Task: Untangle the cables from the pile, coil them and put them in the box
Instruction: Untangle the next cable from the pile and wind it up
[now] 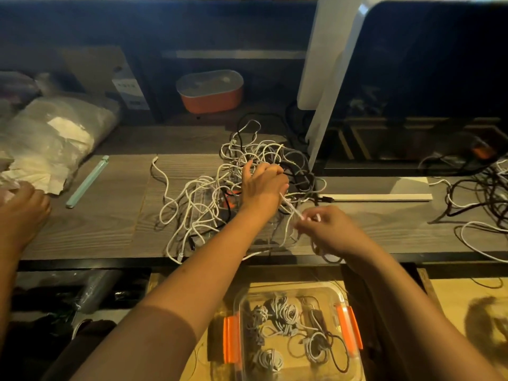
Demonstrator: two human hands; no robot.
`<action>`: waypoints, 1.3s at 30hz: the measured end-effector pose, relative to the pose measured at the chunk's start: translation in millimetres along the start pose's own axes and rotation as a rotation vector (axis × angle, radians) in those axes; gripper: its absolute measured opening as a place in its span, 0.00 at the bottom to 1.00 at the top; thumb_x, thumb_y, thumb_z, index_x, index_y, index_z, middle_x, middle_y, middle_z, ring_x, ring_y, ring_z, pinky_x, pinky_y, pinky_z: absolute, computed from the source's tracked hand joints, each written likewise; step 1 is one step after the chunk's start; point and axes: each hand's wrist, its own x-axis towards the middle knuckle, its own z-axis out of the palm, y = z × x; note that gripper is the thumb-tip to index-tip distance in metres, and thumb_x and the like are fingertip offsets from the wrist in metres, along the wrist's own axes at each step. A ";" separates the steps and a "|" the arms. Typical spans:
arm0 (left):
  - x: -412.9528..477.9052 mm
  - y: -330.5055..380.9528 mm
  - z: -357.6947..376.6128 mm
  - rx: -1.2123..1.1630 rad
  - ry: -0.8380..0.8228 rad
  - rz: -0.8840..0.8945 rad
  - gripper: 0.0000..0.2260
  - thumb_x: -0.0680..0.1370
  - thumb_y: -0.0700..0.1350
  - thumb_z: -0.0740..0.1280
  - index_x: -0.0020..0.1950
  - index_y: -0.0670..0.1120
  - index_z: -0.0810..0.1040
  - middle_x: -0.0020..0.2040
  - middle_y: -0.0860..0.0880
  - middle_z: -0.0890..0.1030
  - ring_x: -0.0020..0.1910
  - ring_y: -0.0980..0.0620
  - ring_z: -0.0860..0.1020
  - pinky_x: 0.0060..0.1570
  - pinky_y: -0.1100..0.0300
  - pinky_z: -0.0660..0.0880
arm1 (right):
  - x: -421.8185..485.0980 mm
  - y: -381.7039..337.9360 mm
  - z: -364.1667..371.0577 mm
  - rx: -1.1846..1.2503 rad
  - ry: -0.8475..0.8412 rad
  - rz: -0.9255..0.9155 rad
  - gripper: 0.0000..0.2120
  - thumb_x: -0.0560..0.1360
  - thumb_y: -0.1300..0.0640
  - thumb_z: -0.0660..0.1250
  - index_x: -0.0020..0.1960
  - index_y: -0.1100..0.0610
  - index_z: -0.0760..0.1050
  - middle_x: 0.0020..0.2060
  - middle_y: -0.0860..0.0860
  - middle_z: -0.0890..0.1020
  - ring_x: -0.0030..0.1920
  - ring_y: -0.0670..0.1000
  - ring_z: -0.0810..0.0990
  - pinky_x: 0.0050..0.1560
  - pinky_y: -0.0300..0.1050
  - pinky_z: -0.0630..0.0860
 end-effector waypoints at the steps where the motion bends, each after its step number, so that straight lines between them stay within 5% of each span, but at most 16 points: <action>1: -2.1 -1.7 0.3 -0.011 0.004 0.013 0.10 0.80 0.50 0.60 0.56 0.52 0.79 0.69 0.53 0.70 0.70 0.51 0.62 0.71 0.49 0.45 | 0.1 0.6 2.2 0.126 0.073 -0.082 0.11 0.79 0.52 0.62 0.40 0.54 0.76 0.34 0.49 0.76 0.31 0.45 0.73 0.30 0.35 0.71; 5: -5.2 2.9 -4.9 -0.308 -0.063 -0.163 0.15 0.78 0.48 0.63 0.64 0.54 0.74 0.73 0.53 0.62 0.74 0.51 0.52 0.71 0.50 0.49 | 4.2 -1.4 7.8 0.625 0.264 -0.245 0.12 0.81 0.53 0.57 0.46 0.50 0.78 0.54 0.46 0.80 0.51 0.45 0.79 0.47 0.43 0.75; 7: -5.8 4.6 -4.6 -0.418 -0.047 -0.118 0.15 0.76 0.50 0.65 0.63 0.53 0.76 0.70 0.52 0.67 0.73 0.50 0.56 0.72 0.49 0.48 | 5.7 -2.3 14.3 0.782 0.266 -0.274 0.16 0.82 0.54 0.54 0.44 0.53 0.79 0.49 0.51 0.83 0.54 0.49 0.80 0.55 0.51 0.75; 9: -7.1 1.5 4.8 -0.346 0.052 0.048 0.10 0.76 0.45 0.67 0.56 0.50 0.81 0.62 0.50 0.76 0.68 0.45 0.67 0.72 0.44 0.46 | 4.1 -5.7 17.4 0.817 0.385 -0.233 0.17 0.82 0.54 0.53 0.40 0.56 0.74 0.38 0.52 0.80 0.43 0.50 0.79 0.48 0.49 0.75; 12: -5.0 -14.6 14.5 -0.277 0.021 -0.117 0.09 0.78 0.48 0.64 0.56 0.55 0.80 0.61 0.57 0.75 0.70 0.51 0.64 0.72 0.47 0.38 | -1.0 -5.6 8.4 0.648 0.498 -0.156 0.05 0.79 0.53 0.61 0.47 0.54 0.69 0.35 0.49 0.74 0.33 0.47 0.72 0.31 0.40 0.71; 14: -3.2 -17.5 12.7 -0.231 -0.027 -0.137 0.08 0.79 0.50 0.62 0.55 0.56 0.79 0.62 0.58 0.74 0.69 0.55 0.64 0.72 0.45 0.38 | -1.3 -4.3 -1.1 0.338 0.271 -0.060 0.11 0.75 0.50 0.68 0.53 0.50 0.69 0.39 0.48 0.76 0.32 0.45 0.73 0.26 0.35 0.69; 16: -1.5 -13.4 7.9 -0.144 -0.074 -0.053 0.08 0.79 0.51 0.62 0.55 0.56 0.79 0.65 0.57 0.72 0.70 0.54 0.62 0.71 0.41 0.39 | -1.7 -4.8 0.6 -0.014 -0.038 0.033 0.07 0.74 0.50 0.69 0.48 0.50 0.73 0.39 0.48 0.77 0.33 0.43 0.73 0.28 0.33 0.68; 18: -2.5 -1.9 -2.9 -0.079 -0.116 -0.014 0.11 0.78 0.56 0.62 0.56 0.55 0.79 0.69 0.56 0.68 0.73 0.51 0.58 0.71 0.39 0.38 | -1.0 -5.0 6.3 -0.099 -0.086 -0.025 0.06 0.77 0.53 0.65 0.42 0.51 0.75 0.36 0.46 0.77 0.33 0.42 0.73 0.31 0.34 0.69; 21: -2.9 6.0 -8.1 -0.242 -0.172 -0.182 0.17 0.78 0.51 0.63 0.66 0.50 0.73 0.74 0.53 0.61 0.75 0.51 0.50 0.72 0.45 0.36 | -1.3 -5.4 7.4 0.309 0.183 -0.222 0.13 0.79 0.56 0.60 0.37 0.51 0.76 0.37 0.42 0.78 0.35 0.38 0.75 0.35 0.33 0.72; 24: -5.5 -1.2 1.4 -0.176 -0.137 -0.098 0.13 0.77 0.54 0.63 0.58 0.51 0.76 0.75 0.53 0.61 0.75 0.51 0.54 0.72 0.45 0.36 | 0.7 -2.7 10.0 0.632 0.227 -0.277 0.13 0.81 0.56 0.56 0.43 0.53 0.77 0.47 0.43 0.83 0.51 0.42 0.80 0.54 0.44 0.74; 28: -7.3 -5.1 6.7 -0.118 -0.100 -0.027 0.14 0.76 0.58 0.64 0.50 0.48 0.79 0.72 0.51 0.66 0.73 0.51 0.58 0.73 0.46 0.36 | -5.9 -10.4 11.6 0.929 0.309 -0.313 0.16 0.81 0.58 0.54 0.37 0.58 0.71 0.31 0.49 0.78 0.39 0.51 0.79 0.48 0.49 0.75; 31: -6.2 3.3 3.3 0.011 -0.124 0.039 0.17 0.77 0.58 0.62 0.59 0.48 0.77 0.74 0.51 0.63 0.75 0.49 0.54 0.71 0.50 0.32 | -2.9 -10.7 8.4 0.558 0.380 -0.166 0.06 0.78 0.56 0.62 0.43 0.55 0.68 0.30 0.45 0.75 0.29 0.43 0.75 0.31 0.41 0.72; 33: -6.3 6.8 9.1 0.087 -0.164 0.059 0.16 0.78 0.54 0.63 0.62 0.48 0.75 0.75 0.50 0.61 0.76 0.48 0.52 0.69 0.49 0.30 | 8.3 -2.8 9.3 0.083 0.241 0.002 0.09 0.76 0.53 0.67 0.49 0.52 0.67 0.37 0.47 0.76 0.34 0.45 0.76 0.32 0.38 0.71; 35: -8.0 7.5 18.0 0.147 -0.194 0.129 0.18 0.78 0.57 0.62 0.62 0.48 0.76 0.72 0.50 0.66 0.75 0.48 0.55 0.72 0.46 0.34 | 16.3 -0.5 12.8 -0.215 0.039 0.082 0.05 0.76 0.54 0.66 0.44 0.51 0.71 0.38 0.48 0.76 0.37 0.44 0.75 0.35 0.37 0.70; 37: -8.2 5.3 22.5 0.080 -0.209 0.128 0.17 0.78 0.55 0.61 0.62 0.48 0.75 0.69 0.49 0.70 0.74 0.48 0.57 0.74 0.48 0.43 | 21.6 -0.8 15.0 -0.230 -0.006 0.075 0.08 0.79 0.55 0.63 0.42 0.51 0.75 0.36 0.48 0.77 0.35 0.43 0.74 0.34 0.36 0.70; 39: -5.8 -1.0 22.6 -0.067 -0.175 0.055 0.14 0.78 0.50 0.62 0.62 0.47 0.75 0.67 0.49 0.71 0.71 0.48 0.62 0.71 0.55 0.53 | 20.0 -2.4 14.3 -0.002 0.057 0.015 0.10 0.80 0.55 0.59 0.43 0.50 0.76 0.34 0.49 0.76 0.32 0.43 0.73 0.31 0.36 0.69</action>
